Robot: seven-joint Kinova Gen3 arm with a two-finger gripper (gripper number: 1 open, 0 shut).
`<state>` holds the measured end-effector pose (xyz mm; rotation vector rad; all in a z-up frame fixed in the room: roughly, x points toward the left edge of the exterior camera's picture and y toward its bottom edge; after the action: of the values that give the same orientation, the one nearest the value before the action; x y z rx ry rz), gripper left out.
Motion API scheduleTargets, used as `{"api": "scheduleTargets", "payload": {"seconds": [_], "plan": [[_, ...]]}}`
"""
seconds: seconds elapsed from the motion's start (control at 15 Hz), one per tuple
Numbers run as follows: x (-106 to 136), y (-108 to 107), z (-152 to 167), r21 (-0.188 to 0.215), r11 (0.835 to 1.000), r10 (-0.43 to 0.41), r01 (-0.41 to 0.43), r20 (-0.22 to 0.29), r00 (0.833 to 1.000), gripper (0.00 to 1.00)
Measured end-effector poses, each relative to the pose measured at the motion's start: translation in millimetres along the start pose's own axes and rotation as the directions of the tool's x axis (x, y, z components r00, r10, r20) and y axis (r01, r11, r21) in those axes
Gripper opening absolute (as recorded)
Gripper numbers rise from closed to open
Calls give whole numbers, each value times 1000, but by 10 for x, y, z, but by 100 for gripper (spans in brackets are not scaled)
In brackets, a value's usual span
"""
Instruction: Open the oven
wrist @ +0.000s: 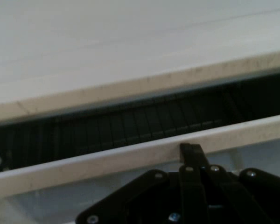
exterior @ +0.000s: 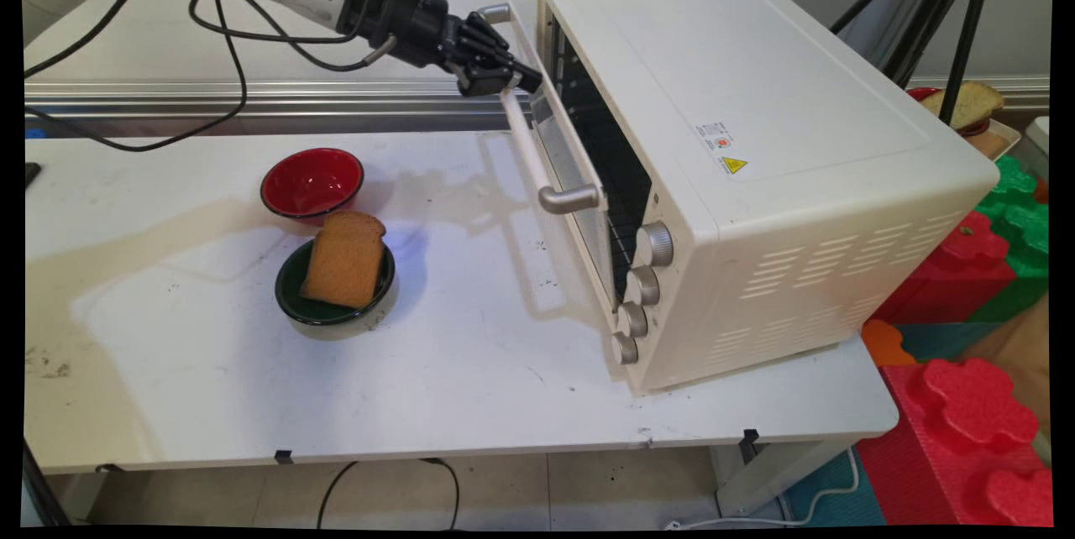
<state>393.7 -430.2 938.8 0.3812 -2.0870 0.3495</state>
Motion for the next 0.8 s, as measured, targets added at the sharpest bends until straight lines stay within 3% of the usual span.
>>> {"api": "scheduleTargets", "payload": {"seconds": [0.8], "plan": [[-464, 78, -315, -9, 1000, 22, -22, 82, 996, 0]]}}
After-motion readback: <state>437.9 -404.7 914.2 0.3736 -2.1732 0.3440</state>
